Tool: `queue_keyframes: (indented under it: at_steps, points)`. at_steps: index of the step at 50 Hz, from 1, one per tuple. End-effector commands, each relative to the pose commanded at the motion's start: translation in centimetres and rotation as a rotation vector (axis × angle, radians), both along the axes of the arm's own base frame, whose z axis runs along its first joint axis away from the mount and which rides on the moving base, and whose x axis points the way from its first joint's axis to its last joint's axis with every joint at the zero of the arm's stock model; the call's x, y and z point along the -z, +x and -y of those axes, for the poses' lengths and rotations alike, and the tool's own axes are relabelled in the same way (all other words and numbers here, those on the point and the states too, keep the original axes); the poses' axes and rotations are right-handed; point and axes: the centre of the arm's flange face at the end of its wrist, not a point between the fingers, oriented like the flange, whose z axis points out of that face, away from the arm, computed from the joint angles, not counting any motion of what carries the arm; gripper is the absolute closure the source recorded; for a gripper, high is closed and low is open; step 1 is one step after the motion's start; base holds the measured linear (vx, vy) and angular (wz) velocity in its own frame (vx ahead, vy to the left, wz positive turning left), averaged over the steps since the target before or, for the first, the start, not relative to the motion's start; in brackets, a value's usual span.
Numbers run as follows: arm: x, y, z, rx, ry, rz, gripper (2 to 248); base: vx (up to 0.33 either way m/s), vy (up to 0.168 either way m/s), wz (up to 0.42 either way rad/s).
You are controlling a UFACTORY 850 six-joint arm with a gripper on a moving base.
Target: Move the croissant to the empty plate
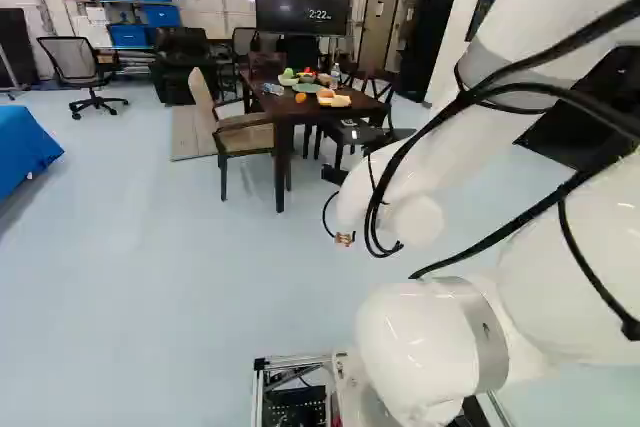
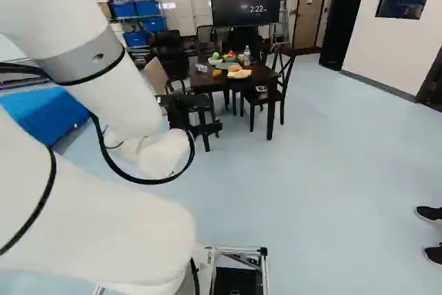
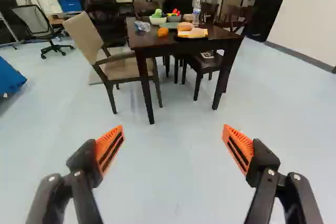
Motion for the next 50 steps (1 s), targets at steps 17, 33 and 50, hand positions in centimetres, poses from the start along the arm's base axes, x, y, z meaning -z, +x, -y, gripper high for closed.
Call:
queue_keyframes:
  at_steps: [17,33,50]
  points:
    - [0.00,0.00,0.00,0.000,0.000,0.000,3,0.163,-0.056,-0.008]
    - [0.00,0.00,0.00,0.000,0.000,0.000,3,0.215,-0.069,-0.010]
    - [0.00,0.00,0.00,0.000,0.000,0.000,3,0.221,-0.069,-0.003]
